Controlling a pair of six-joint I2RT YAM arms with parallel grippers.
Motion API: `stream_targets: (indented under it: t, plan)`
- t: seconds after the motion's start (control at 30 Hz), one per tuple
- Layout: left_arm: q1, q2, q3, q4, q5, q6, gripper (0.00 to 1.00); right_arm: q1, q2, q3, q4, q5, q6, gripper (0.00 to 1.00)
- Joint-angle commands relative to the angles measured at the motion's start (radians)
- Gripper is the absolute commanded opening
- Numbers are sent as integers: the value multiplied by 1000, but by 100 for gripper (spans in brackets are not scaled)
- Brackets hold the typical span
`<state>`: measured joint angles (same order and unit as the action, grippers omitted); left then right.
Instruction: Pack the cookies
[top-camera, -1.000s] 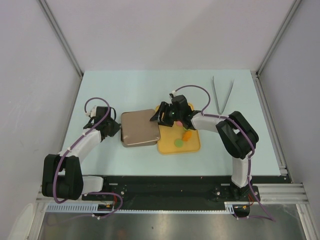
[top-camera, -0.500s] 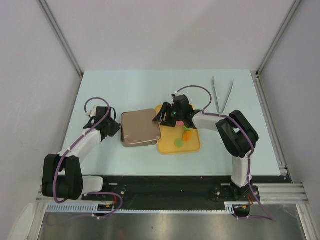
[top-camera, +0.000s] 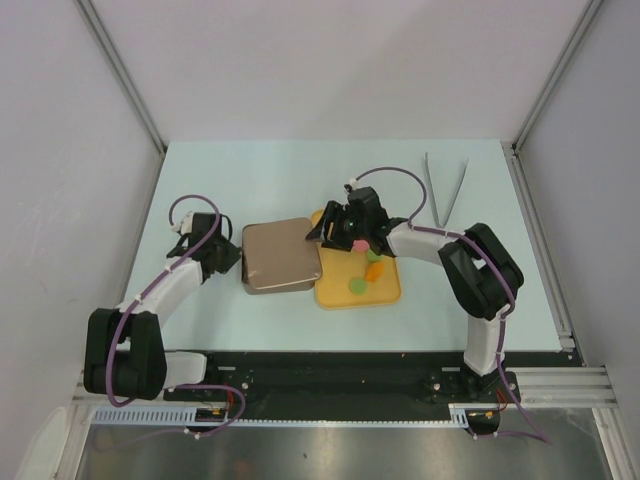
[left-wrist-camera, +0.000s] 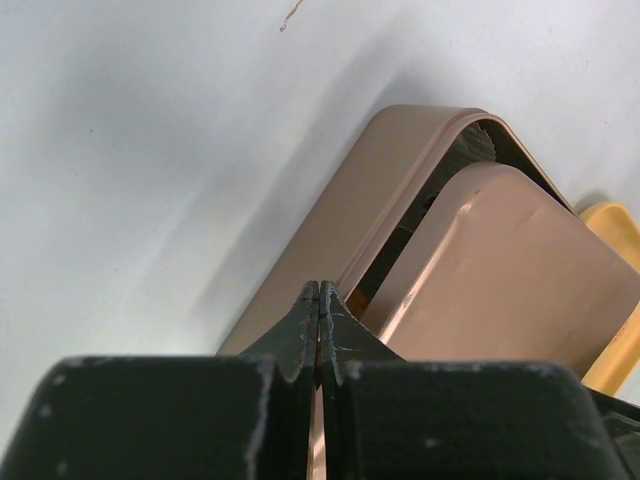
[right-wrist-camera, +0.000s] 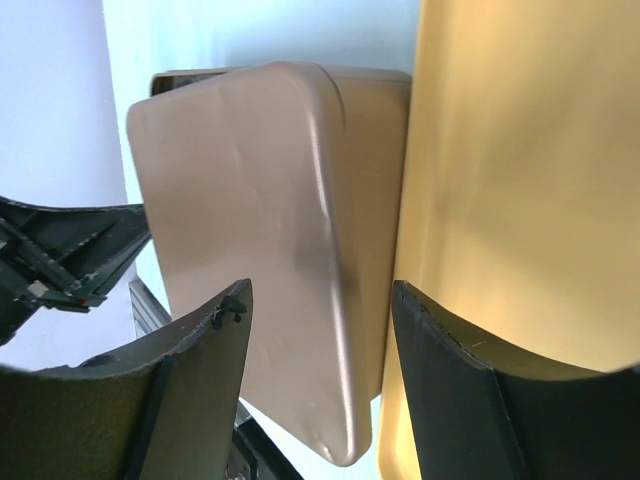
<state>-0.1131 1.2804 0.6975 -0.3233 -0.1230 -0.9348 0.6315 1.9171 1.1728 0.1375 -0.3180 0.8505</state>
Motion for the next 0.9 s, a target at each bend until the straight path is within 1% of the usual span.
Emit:
stream_targets:
  t: [0.0, 0.1, 0.17, 0.23, 0.27, 0.3, 0.37, 0.4, 0.43, 0.6, 0.87]
  plan:
    - [-14, -16, 10, 26, 40, -12, 0, -16, -67, 16, -1, 20, -25, 63]
    - [-14, -18, 11, 21, 37, -7, 0, -39, -93, 7, -25, 33, -37, 63]
    - [-11, -21, 13, 20, 37, -6, 0, -64, -115, -1, -64, 52, -51, 61]
    - [-10, -23, 11, 20, 36, -4, 1, -78, -127, -5, -119, 72, -82, 48]
    - [-8, -24, 10, 20, 36, -4, 0, -87, -139, -5, -131, 100, -97, 40]
    - [-8, -26, 8, 20, 36, -2, 0, -88, -144, -5, -174, 117, -111, 24]
    - [-7, -27, 5, 21, 34, -2, 0, -88, -155, -6, -231, 167, -160, 12]
    - [-7, -27, 5, 18, 33, -1, 0, -84, -155, -4, -251, 183, -178, 0]
    - [-7, -30, 2, 18, 29, -1, 0, -81, -156, -4, -291, 198, -191, 0]
    - [-5, -41, -12, 15, 22, 1, 0, -35, -130, -4, -378, 260, -263, 0]
    - [0, -52, -33, 15, 17, 11, 0, 46, -79, 17, -366, 264, -274, 0]
